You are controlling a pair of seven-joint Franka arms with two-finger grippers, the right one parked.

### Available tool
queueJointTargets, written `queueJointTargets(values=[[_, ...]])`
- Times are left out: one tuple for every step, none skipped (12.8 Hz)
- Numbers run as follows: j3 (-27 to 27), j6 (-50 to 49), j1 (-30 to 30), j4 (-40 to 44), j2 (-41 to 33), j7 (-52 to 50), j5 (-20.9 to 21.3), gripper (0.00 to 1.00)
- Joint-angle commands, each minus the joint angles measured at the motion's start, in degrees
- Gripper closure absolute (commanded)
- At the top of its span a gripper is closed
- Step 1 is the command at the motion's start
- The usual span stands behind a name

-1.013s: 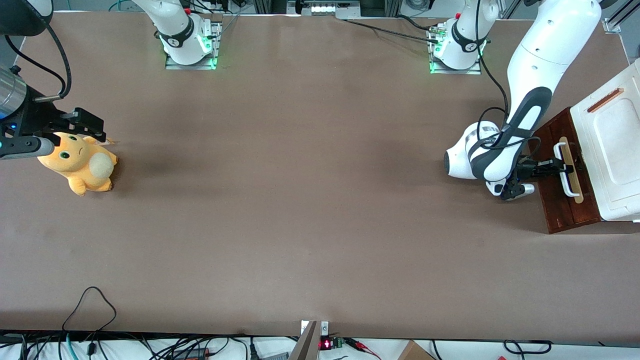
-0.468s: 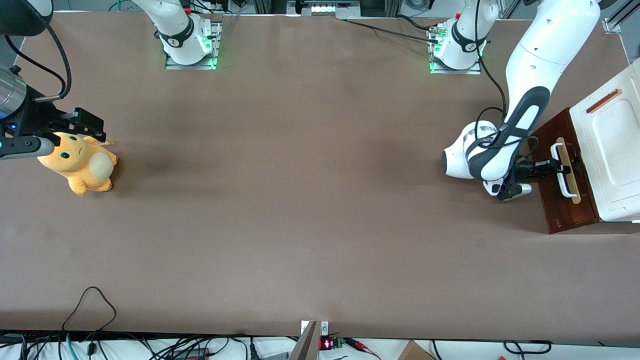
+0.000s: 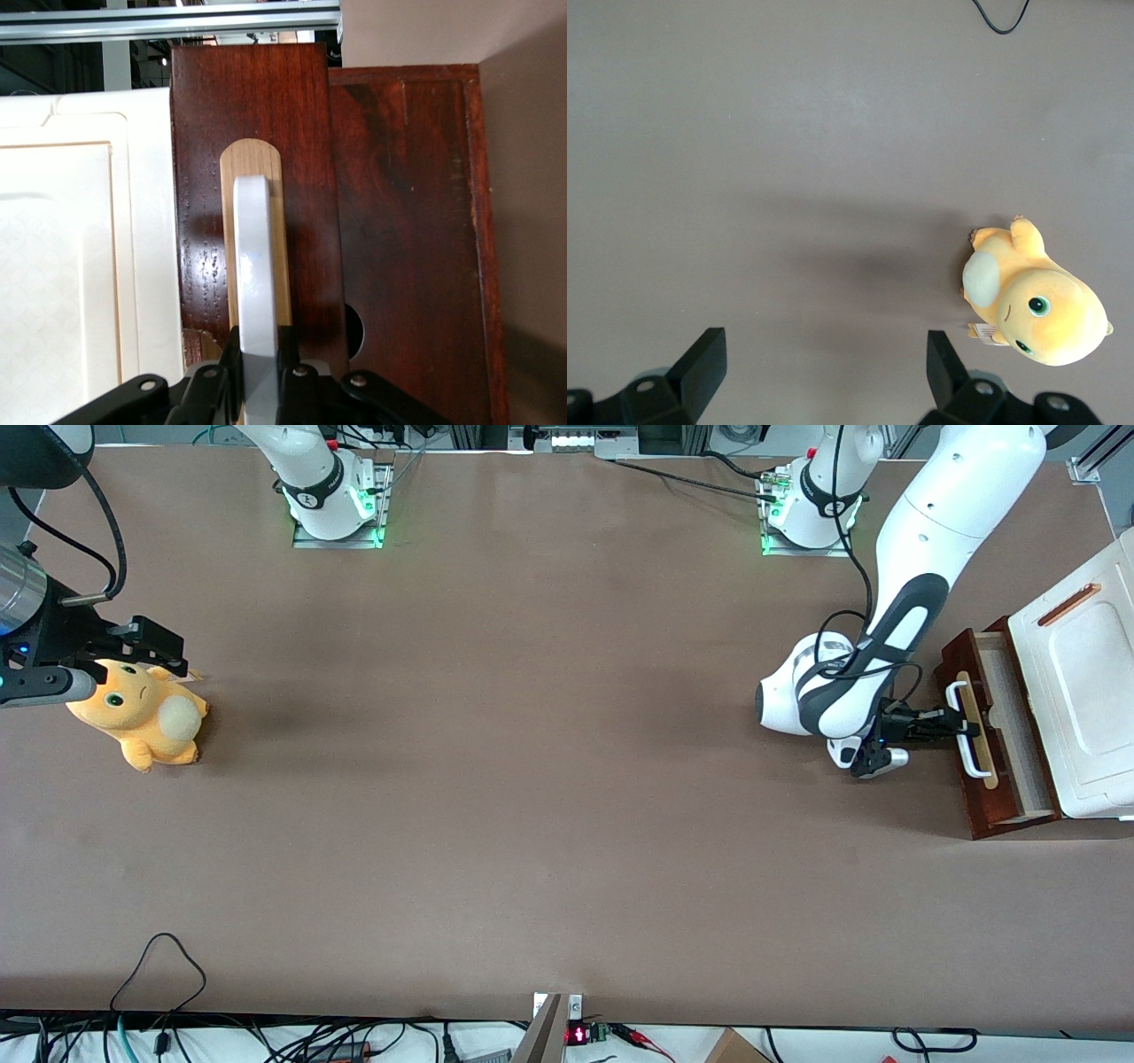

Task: Open lower drawer with left arm only
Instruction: 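Pull the handle away from the cabinet with the left gripper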

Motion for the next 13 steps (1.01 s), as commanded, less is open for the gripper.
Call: queueJointTargets(values=[[-3.1,0.6,-2.8,3.9,1.4,2.4,1.4,1.00],[-3.7,0.1,-3.1,4.2,1.4,2.6,1.4,1.00],[-3.9,-0.8,-3.4,4.4,1.7,2.6,1.4,1.00],[-4.5,-1.3,-3.7,4.4,1.8,2.6,1.3,1.00],[-4.7,-1.6,-3.8,4.6,1.9,2.6,1.3,1.00],[-4.7,-1.6,-3.8,4.9,1.9,2.7,1.3,1.00],[-4.7,-1.6,-3.8,4.8,2.1,2.7,1.3,0.99],[-4.6,-1.6,-3.8,4.8,2.3,2.7,1.2,0.86],[-4.6,-1.6,-3.8,4.8,2.2,2.8,1.1,0.70],[-4.5,-1.6,-3.7,4.8,2.2,2.8,1.1,0.21],[-4.5,-1.7,-3.2,4.8,2.0,2.9,1.1,0.00],[-4.5,-1.7,-3.1,4.8,1.9,2.9,1.1,0.00],[-4.6,-1.6,-3.1,4.9,1.6,2.8,1.0,0.00]])
